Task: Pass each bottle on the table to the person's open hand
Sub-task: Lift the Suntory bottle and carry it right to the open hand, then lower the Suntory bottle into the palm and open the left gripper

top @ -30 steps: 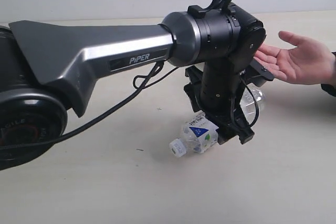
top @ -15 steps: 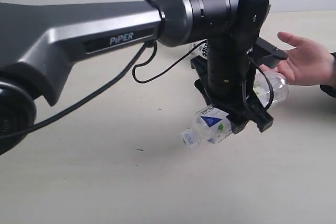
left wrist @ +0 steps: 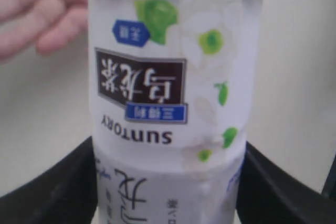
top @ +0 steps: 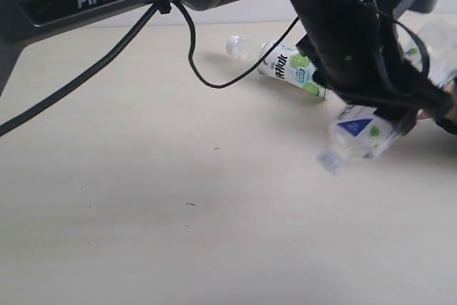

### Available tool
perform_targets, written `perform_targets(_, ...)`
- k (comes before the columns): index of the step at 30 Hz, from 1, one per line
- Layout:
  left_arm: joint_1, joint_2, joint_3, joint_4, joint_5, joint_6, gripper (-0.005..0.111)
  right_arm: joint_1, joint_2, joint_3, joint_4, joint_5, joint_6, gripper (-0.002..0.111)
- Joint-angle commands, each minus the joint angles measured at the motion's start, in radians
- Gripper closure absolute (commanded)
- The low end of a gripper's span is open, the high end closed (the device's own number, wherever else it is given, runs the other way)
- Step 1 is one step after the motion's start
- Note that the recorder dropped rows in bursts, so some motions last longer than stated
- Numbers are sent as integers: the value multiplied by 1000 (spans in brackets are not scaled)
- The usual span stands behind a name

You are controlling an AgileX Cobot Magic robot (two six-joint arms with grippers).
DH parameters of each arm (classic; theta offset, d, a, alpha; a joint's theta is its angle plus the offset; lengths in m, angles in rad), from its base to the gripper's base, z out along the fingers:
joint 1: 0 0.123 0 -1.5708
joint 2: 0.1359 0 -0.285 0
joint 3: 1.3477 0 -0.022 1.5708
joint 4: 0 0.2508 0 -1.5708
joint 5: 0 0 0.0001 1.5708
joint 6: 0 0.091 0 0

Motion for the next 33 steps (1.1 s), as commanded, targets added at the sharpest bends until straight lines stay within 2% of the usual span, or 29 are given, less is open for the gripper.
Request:
perform_targets(1,3,-13,-8,-73,-287,-67,107,5,-4,6,0,-9,-2,108)
perform_targets(4,6,-13,-8,-78,-394,-147,107,5,-4,6,0,-9,-2,108)
perform_targets(8,24,-2,-8,-149,-441,-177,107,5,-4,6,0,-9,-2,108)
perform_targets(17,143,63,-8,-425,-481,-180,107,5,-4,6,-6,-9,-2,108)
perform_targets(21,171,105,-8,-571,-481,-101,107,5,-4,6,-6,-9,-2,108)
perform_targets(28,173,165,-13,-911,-489,199,107,5,-4,6,-6,-9,-2,108)
perform_targets(33,173,233,-71,-949,-486,239,107,5,-4,6,-5,-9,-2,108)
